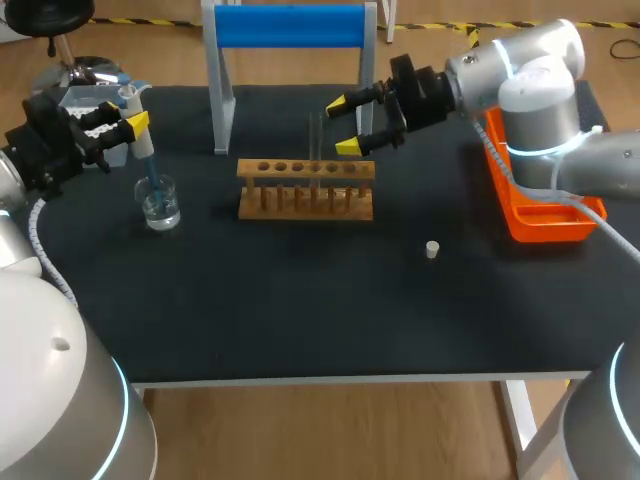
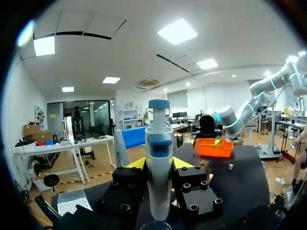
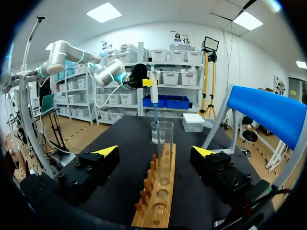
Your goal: Invert the test tube, pick up the pipette, mount the tip to pipette, aspirate from beaker and dispense into the tube, eject the tip, return the pipette, and cap with the stopper.
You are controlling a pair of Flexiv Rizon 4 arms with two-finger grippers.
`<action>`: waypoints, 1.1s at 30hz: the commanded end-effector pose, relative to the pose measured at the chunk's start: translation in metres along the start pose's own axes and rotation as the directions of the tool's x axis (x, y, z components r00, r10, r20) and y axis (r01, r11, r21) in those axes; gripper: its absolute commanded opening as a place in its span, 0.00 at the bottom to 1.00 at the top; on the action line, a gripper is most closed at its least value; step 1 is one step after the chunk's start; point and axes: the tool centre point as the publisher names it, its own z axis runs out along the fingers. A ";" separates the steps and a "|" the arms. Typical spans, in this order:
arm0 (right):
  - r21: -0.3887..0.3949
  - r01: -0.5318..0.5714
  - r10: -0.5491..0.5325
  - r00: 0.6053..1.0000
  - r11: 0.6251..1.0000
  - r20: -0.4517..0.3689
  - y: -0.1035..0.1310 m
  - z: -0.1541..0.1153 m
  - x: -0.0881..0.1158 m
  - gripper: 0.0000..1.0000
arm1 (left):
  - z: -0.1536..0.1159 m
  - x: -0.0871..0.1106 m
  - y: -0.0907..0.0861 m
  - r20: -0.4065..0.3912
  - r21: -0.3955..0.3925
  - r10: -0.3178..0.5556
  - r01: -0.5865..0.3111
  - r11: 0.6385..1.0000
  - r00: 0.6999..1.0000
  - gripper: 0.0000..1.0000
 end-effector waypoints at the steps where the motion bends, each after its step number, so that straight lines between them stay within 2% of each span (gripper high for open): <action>1: 0.017 -0.001 0.001 1.000 1.000 0.011 -0.006 0.013 -0.005 1.00 | 0.001 0.000 -0.001 0.003 -0.003 0.000 0.000 1.000 1.000 0.00; 13: 0.057 0.008 -0.012 0.998 0.998 0.065 -0.004 0.032 -0.004 1.00 | 0.001 0.000 -0.001 0.003 -0.003 0.000 0.000 1.000 1.000 0.00; 21: 0.156 0.018 -0.033 0.995 0.988 0.092 -0.002 0.044 -0.004 1.00 | 0.001 0.000 -0.001 0.003 -0.003 0.000 0.000 1.000 1.000 0.00; 33: 0.233 0.040 -0.063 0.994 0.972 0.092 0.000 0.055 -0.010 1.00 | 0.001 0.000 -0.001 0.003 -0.003 0.000 0.000 1.000 1.000 0.00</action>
